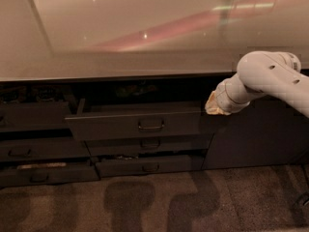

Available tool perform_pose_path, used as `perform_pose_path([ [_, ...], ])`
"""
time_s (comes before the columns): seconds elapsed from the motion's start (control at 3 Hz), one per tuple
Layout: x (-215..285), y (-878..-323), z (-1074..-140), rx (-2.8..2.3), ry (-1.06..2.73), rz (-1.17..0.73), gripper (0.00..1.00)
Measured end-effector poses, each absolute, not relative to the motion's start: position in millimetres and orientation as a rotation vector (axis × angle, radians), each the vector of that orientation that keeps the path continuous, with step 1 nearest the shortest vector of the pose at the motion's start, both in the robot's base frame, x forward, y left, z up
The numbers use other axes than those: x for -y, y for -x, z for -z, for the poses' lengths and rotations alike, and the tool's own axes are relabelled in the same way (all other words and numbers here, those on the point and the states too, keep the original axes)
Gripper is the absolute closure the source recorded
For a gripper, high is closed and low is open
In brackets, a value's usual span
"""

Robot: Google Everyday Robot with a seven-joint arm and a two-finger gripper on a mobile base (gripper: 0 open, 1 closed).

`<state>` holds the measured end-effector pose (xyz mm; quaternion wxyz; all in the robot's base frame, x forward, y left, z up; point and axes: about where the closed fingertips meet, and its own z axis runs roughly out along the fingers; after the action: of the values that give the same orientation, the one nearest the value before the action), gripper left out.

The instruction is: Open top drawer

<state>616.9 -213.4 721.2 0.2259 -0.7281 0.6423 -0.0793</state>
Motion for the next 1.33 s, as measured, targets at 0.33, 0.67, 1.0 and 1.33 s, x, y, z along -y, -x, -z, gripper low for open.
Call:
perform_pose_path([
  [0.33,218,-631,-718,-1.814,1.989,0.249,1.00],
  [0.67,226,-648,-716,-1.866,1.968,0.273,1.00],
  [1.0,226,-648,-715,-1.867,1.968,0.272,1.00],
  [1.33,241,-655,-689,-1.949,1.976,0.234,1.00],
])
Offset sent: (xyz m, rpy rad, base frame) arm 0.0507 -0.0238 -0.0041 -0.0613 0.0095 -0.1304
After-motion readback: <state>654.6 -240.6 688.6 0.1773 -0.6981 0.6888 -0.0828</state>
